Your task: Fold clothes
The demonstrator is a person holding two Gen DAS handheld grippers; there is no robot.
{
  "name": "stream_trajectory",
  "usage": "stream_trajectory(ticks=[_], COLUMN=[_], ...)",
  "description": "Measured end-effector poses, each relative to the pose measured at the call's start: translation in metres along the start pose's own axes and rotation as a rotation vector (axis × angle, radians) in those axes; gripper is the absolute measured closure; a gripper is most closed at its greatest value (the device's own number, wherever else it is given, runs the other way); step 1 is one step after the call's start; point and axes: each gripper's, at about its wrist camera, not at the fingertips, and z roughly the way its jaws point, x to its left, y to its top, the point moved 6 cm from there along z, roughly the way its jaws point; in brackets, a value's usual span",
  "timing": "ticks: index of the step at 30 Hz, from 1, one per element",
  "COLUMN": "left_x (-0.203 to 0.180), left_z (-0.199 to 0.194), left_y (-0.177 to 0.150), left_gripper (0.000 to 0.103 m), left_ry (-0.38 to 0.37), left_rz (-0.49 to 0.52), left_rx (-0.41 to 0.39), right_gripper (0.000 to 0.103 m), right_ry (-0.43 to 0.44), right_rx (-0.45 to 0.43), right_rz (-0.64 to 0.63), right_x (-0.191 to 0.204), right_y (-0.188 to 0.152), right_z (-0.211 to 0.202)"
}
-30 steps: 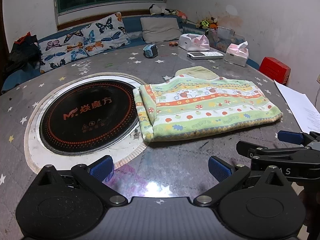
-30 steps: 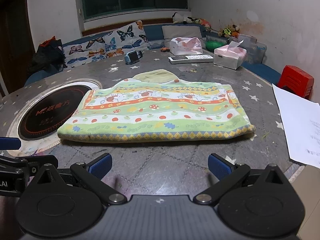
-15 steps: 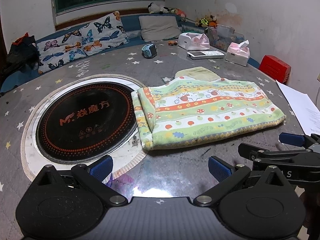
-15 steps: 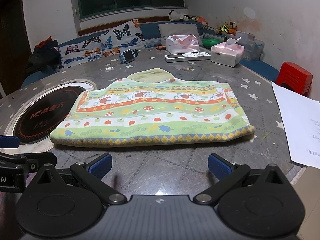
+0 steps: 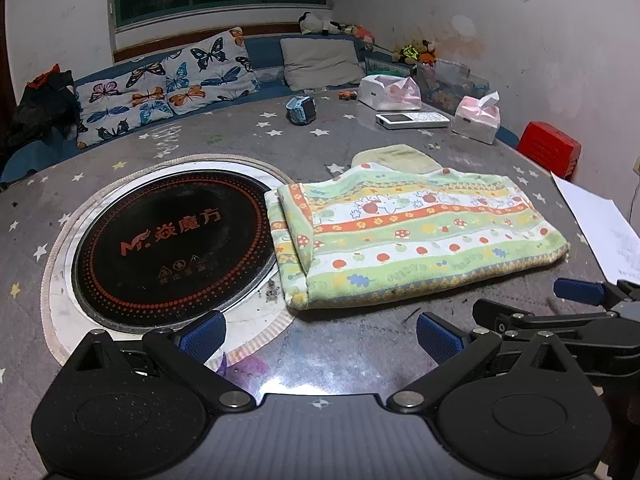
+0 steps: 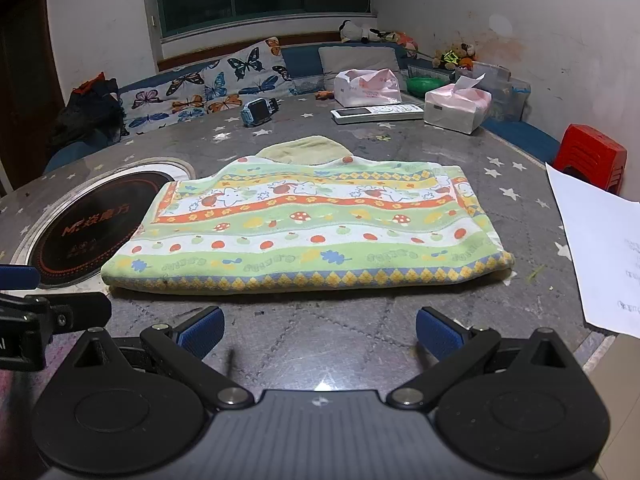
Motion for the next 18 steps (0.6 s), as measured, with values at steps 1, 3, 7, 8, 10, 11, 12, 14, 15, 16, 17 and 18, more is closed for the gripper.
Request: stream_trajectory(ticks=[1,3,7,8,10,11,12,14,15,16,17,18], left_x=[0.0003,0.0007,0.0011,0.001,0.0007,0.0007,0.0006,0.0003,0.0,-0.0002,-0.0005,-0.0008], left_z=[-0.0004,-0.0011,-0.0008,-0.0008,-0.0004,-0.0004,-0.0004,-0.0009,-0.001,-0.001,-0.0006,-0.0003], left_y=[0.0005,0.0013,0.0015,0.0012,0.0007,0.0005,0.0004,0.0003,0.0003,0.0003,0.0001,-0.0001], left_gripper=[0.0,0.0,0.0,0.0,0.0,0.0,0.0,0.0,0.0,0.0,0.0,0.0], left_ry=[-0.002,-0.004,-0.005,-0.007,-0.011,-0.011,-0.011,-0.011,-0.011,-0.009,-0.007,-0.005], left_rz=[-0.006,-0.013,-0.02,-0.022,-0.025,-0.028,-0.03,-0.03,-0.029,-0.027,-0.024,-0.021], left_rx=[-0.003,-0.006,-0.007,-0.005,-0.001,-0.001,-0.001,-0.004,-0.005,-0.004,-0.002,0.0], right_gripper=[0.0,0.0,0.0,0.0,0.0,0.0,0.0,0.0,0.0,0.0,0.0,0.0], right_ry=[0.0,0.0,0.002,0.002,0.003,0.004,0.004,0.005,0.005,0.005,0.004,0.004], right_rx=[0.0,0.0,0.0,-0.001,0.0,0.0,0.0,0.0,-0.001,-0.002,-0.002,-0.002], right_rz=[0.0,0.001,-0.001,-0.002,-0.002,-0.001,0.001,0.001,0.0,0.0,0.0,0.0], right_x=[-0.0002,-0.0006,0.0005,-0.0001,0.0001,0.0,-0.0001,-0.0005,-0.0004,-0.0004,-0.0004,-0.0003], right_y=[0.0001,-0.0001,-0.0003,-0.0001,-0.0001,-0.0001,-0.0001,-0.0005,-0.0005,-0.0006,-0.0005,-0.0006], right_z=[0.0002,-0.0001,-0.0002,-0.0004,-0.0003,-0.0003,-0.0003,-0.0004,-0.0006,-0.0007,-0.0006,-0.0006])
